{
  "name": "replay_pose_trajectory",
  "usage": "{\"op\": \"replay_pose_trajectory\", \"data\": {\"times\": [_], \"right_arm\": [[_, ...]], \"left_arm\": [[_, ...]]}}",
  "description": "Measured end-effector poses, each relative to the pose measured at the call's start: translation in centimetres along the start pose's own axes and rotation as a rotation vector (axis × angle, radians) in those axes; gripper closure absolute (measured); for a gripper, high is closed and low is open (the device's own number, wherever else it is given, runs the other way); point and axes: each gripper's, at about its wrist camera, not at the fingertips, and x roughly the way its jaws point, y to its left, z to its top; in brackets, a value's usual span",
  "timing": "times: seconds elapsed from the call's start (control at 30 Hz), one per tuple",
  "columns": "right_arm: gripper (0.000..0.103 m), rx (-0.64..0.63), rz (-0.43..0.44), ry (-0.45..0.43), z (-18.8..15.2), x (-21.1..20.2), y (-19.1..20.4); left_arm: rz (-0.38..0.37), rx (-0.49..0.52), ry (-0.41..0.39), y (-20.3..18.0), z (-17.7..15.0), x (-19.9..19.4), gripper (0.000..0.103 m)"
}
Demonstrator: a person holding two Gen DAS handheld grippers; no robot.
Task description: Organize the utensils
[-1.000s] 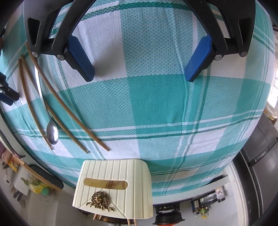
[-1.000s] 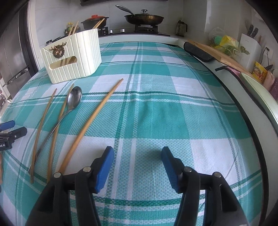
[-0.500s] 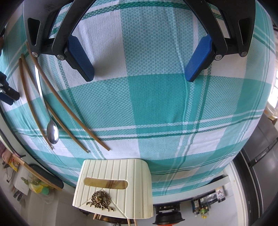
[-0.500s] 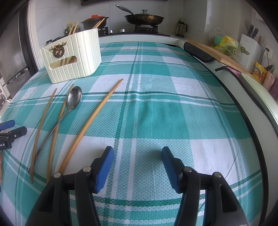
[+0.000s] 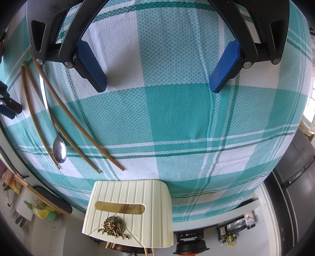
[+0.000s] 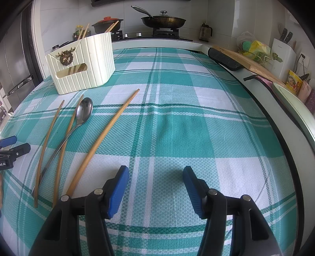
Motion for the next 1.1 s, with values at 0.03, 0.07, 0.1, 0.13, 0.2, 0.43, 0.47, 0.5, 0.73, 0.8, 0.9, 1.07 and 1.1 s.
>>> {"op": "replay_pose_trajectory", "data": {"times": [0.03,0.07,0.1,0.13,0.2,0.43,0.47,0.5,0.73,0.8,0.9,1.07,1.1], "right_arm": [[0.044,0.000,0.000,0.000,0.0,0.0,0.0],[0.044,0.000,0.000,0.000,0.0,0.0,0.0],[0.045,0.000,0.000,0.000,0.0,0.0,0.0],[0.044,0.000,0.000,0.000,0.0,0.0,0.0],[0.045,0.000,0.000,0.000,0.0,0.0,0.0],[0.044,0.000,0.000,0.000,0.0,0.0,0.0],[0.044,0.000,-0.001,0.000,0.0,0.0,0.0],[0.044,0.000,0.000,0.000,0.0,0.0,0.0],[0.044,0.001,0.001,0.000,0.0,0.0,0.0],[0.044,0.002,0.002,0.000,0.0,0.0,0.0],[0.044,0.004,0.004,0.000,0.0,0.0,0.1],[0.044,0.001,-0.001,-0.001,0.0,0.0,0.0],[0.044,0.000,-0.010,0.000,0.0,-0.1,0.2]], "left_arm": [[0.000,0.000,0.000,0.0,0.0,0.0,0.000],[0.000,0.000,0.000,0.0,0.0,0.0,0.000],[0.000,0.000,0.000,0.0,0.0,0.0,0.000],[0.000,0.000,0.000,0.0,0.0,0.0,0.000],[0.000,0.000,0.000,0.0,0.0,0.0,0.000],[-0.013,-0.003,0.005,0.1,0.1,-0.1,0.001],[-0.023,-0.013,0.009,0.2,0.2,-0.2,0.001],[-0.046,-0.040,0.009,0.5,0.4,-0.4,0.001],[-0.190,-0.116,-0.021,-3.0,2.7,-2.0,0.001],[-0.143,-0.053,-0.022,-5.5,3.0,-1.5,0.001],[-0.032,0.010,-0.035,-7.9,2.8,-0.3,0.001],[0.001,0.057,-0.010,-8.3,1.9,0.5,0.004],[-0.009,0.061,-0.005,-7.9,1.7,0.3,0.011]]}}
